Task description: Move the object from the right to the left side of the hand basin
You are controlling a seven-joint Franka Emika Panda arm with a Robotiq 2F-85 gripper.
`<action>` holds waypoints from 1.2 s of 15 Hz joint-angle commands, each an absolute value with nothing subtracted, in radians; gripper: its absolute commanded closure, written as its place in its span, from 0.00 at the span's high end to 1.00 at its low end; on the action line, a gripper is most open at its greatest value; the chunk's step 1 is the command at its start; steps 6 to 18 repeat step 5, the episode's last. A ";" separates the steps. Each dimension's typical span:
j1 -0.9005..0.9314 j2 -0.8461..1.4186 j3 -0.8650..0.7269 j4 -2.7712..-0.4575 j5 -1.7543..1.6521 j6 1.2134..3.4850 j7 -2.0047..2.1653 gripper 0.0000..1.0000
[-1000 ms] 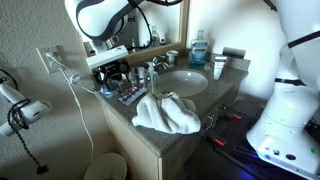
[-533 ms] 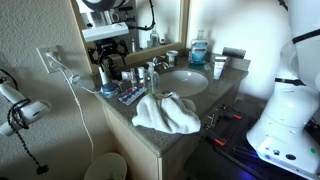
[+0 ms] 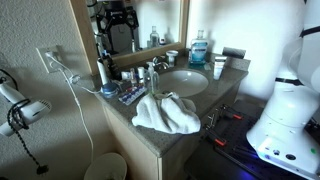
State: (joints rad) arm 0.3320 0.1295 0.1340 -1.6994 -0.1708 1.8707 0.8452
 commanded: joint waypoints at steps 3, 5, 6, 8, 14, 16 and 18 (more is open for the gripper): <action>0.285 0.011 0.163 -1.796 -0.153 1.850 0.817 1.00; 0.279 -0.004 0.172 -1.823 -0.155 1.858 0.821 1.00; 0.279 -0.004 0.172 -1.823 -0.155 1.858 0.821 1.00; 0.279 -0.004 0.172 -1.823 -0.155 1.858 0.821 1.00; 0.279 -0.004 0.172 -1.823 -0.155 1.858 0.821 1.00; 0.279 -0.004 0.172 -1.823 -0.155 1.858 0.821 1.00; 0.279 -0.004 0.172 -1.823 -0.155 1.858 0.821 1.00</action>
